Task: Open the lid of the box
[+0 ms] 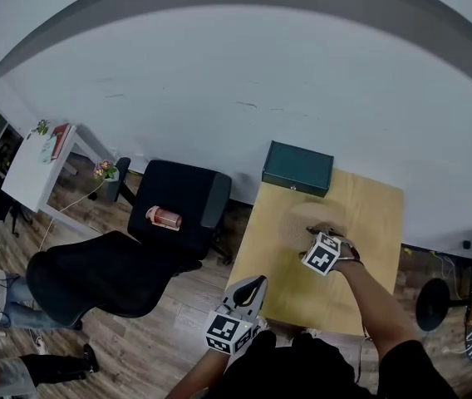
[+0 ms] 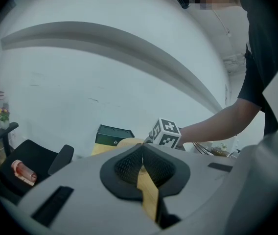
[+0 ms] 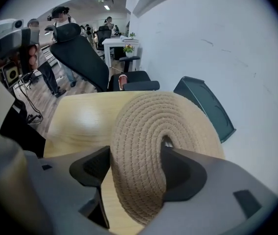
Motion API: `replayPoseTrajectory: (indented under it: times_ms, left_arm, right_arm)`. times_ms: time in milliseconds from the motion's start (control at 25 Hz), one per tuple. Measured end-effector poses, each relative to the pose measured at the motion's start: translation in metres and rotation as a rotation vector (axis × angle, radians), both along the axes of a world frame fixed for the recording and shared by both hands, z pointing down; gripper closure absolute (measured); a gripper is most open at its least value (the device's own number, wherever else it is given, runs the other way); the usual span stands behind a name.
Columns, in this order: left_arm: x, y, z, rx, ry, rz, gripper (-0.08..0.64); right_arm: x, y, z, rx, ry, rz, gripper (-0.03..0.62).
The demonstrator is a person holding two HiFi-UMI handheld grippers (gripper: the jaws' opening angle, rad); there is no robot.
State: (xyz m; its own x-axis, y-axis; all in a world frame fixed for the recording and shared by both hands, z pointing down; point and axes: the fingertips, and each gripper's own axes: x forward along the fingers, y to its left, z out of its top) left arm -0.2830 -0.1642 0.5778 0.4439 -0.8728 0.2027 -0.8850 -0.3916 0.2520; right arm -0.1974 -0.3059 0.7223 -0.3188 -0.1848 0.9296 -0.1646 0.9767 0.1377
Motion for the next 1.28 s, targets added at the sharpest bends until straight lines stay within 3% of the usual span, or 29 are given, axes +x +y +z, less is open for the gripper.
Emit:
replayPoseTrajectory:
  times_ms: [320,680,1280]
  left_arm:
    - [0.005,0.005,0.004,-0.019,0.009,-0.022,0.540]
    - [0.019,0.000,-0.003,-0.006,-0.008,-0.012,0.540]
    - [0.082,-0.011,-0.010,0.007,-0.006,0.117,0.540]
  right_arm:
    - [0.001,0.002,-0.003,0.000,0.027,-0.043,0.268]
    - [0.016,0.014,-0.024,0.085,0.011,-0.079,0.279]
    - [0.117,0.055,-0.063,0.153,0.013,0.008,0.281]
